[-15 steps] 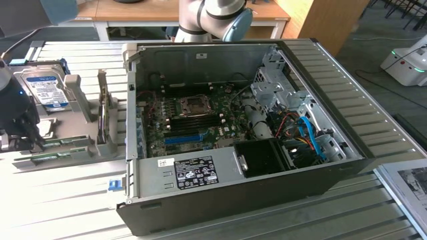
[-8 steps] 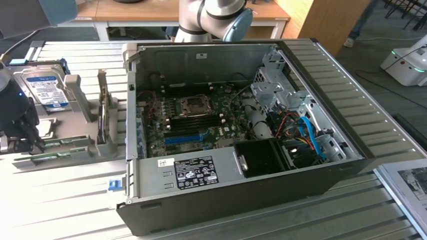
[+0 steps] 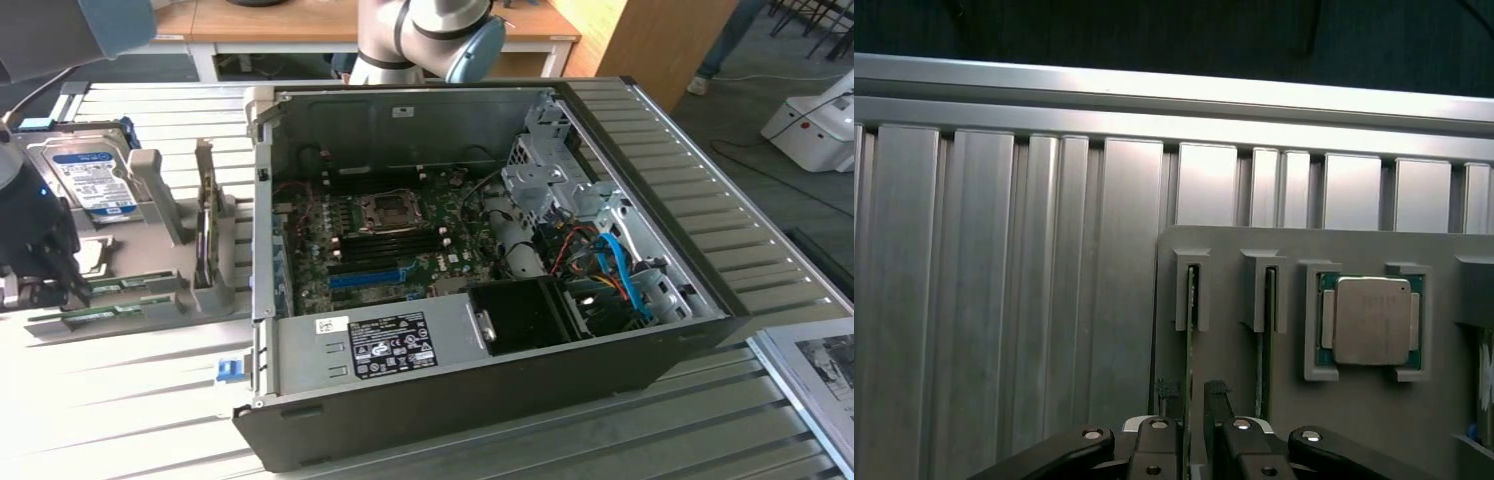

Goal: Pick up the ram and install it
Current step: 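Pick up the ram and move it above insertion slot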

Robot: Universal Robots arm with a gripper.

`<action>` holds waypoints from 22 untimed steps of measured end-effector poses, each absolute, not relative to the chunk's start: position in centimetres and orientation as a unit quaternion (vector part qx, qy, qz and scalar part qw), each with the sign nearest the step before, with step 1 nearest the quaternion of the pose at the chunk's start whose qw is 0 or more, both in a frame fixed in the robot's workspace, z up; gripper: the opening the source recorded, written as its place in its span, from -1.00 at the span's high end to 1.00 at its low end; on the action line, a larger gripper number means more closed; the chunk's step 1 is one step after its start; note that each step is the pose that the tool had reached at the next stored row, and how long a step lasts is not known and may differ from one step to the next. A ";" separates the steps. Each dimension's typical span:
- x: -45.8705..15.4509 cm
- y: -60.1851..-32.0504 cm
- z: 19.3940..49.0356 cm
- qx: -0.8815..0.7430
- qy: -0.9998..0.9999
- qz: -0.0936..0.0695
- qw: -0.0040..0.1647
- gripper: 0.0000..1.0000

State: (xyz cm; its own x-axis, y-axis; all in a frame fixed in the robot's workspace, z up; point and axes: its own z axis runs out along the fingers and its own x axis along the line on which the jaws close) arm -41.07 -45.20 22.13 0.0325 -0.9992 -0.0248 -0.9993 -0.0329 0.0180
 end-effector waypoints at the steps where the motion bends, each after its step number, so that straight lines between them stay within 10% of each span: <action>1: -41.1 -45.2 22.0 -0.718 0.695 0.015 0.002 0.53; 22: -41.1 -45.2 20.6 -0.718 0.695 0.015 0.002 0.53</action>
